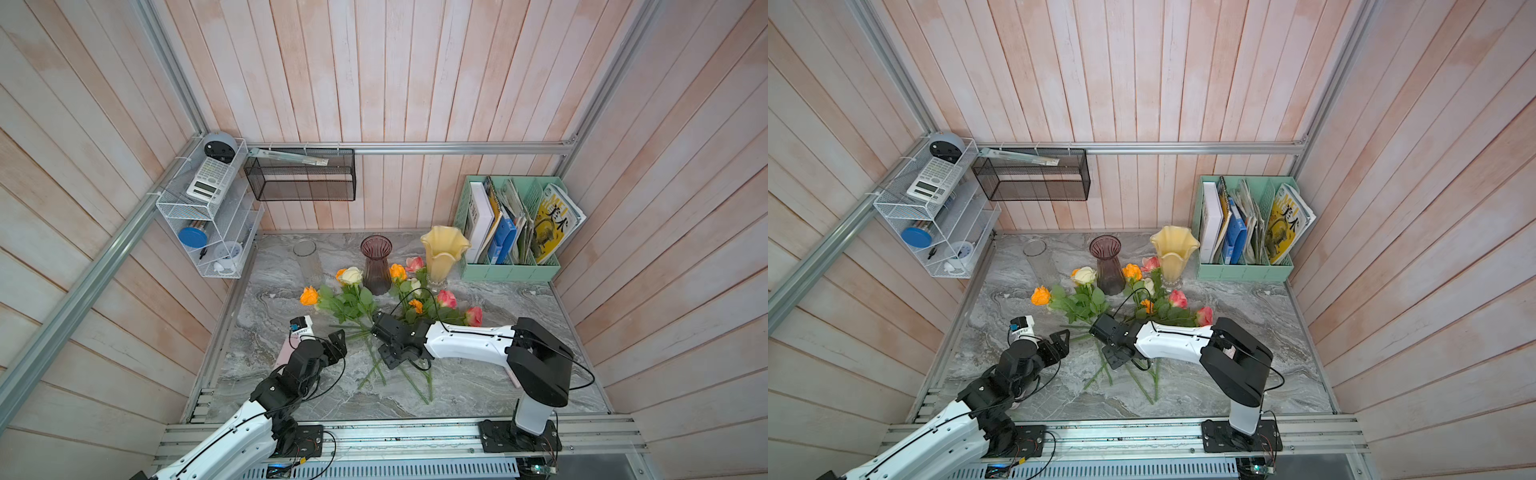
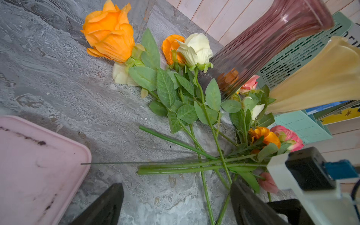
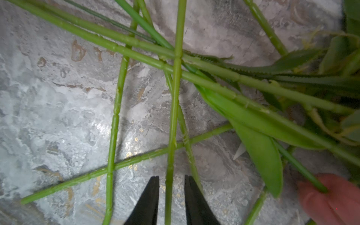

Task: Arrange the flowers in different vases according to their colors
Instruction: Pick up the flower at the center of the board.

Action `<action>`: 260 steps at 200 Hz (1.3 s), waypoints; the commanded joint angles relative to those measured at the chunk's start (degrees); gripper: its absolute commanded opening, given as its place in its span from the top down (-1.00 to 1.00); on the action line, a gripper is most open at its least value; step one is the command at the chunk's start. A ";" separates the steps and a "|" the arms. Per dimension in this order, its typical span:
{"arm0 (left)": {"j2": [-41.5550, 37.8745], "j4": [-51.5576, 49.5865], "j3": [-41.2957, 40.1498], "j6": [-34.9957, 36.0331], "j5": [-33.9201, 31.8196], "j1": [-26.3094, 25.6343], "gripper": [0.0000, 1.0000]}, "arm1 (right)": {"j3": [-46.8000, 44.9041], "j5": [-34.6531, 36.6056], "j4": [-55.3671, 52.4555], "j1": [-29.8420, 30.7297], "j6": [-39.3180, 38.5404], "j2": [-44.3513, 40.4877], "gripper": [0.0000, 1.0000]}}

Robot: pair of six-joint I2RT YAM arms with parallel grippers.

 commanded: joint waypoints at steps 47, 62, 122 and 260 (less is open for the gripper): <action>-0.64 -1.87 -1.26 0.19 -1.97 0.15 -0.84 | 0.46 0.28 0.81 -0.32 -0.67 -0.49 0.84; -0.88 -1.91 -1.50 0.23 -2.09 0.15 -0.83 | 0.41 0.20 0.75 -0.32 -0.81 -0.59 0.96; -1.08 -2.09 -1.92 0.70 -2.46 0.17 -0.83 | 1.15 0.86 -1.21 -0.19 -1.67 -3.07 1.00; -1.74 -2.14 -3.01 1.01 -2.35 0.21 -0.84 | -6.36 -1.36 9.59 -0.19 -5.36 -25.78 1.00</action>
